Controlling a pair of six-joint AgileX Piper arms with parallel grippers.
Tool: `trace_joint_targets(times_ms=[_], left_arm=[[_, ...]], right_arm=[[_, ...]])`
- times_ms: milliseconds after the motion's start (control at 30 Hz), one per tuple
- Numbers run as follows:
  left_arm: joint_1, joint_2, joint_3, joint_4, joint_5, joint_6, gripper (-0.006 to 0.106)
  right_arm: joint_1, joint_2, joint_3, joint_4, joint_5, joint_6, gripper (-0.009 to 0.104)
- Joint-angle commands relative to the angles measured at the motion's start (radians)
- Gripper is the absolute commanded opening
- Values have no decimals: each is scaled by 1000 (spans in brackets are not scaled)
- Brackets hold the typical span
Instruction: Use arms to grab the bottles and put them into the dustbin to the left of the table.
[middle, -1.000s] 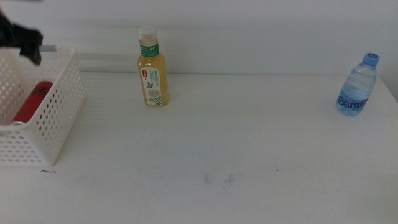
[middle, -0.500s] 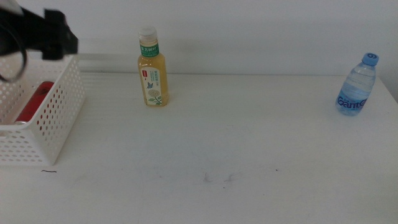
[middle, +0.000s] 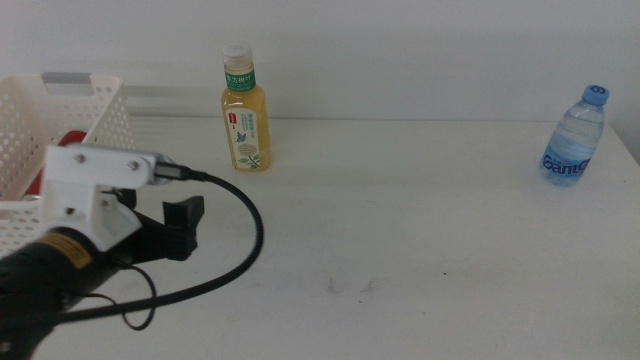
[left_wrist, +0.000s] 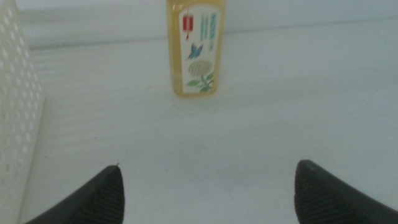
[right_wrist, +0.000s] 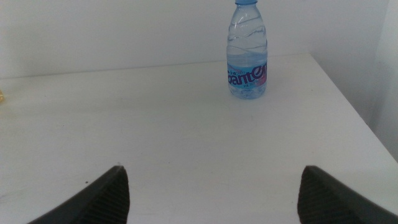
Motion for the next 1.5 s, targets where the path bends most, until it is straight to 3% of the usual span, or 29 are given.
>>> trace_joint_targets(times_ms=[0, 233, 467, 1133, 1467], left_arm=[[-6, 76, 11, -4, -125, -3, 94], [-6, 347, -31, 79, -508, -3, 94], [-6, 562, -126, 79, -686, -3, 94], [-4, 780, -377, 17, -664, -18, 94], [28, 906, -549, 35, -612, -19, 94]], right_arm=[[-9, -4, 3, -9, -10, -3, 90], [-9, -4, 3, -9, -10, -3, 90], [-9, -4, 3, -9, -10, -3, 90], [-9, -4, 3, -9, -10, -3, 90], [-9, -4, 3, -9, -10, -3, 90]])
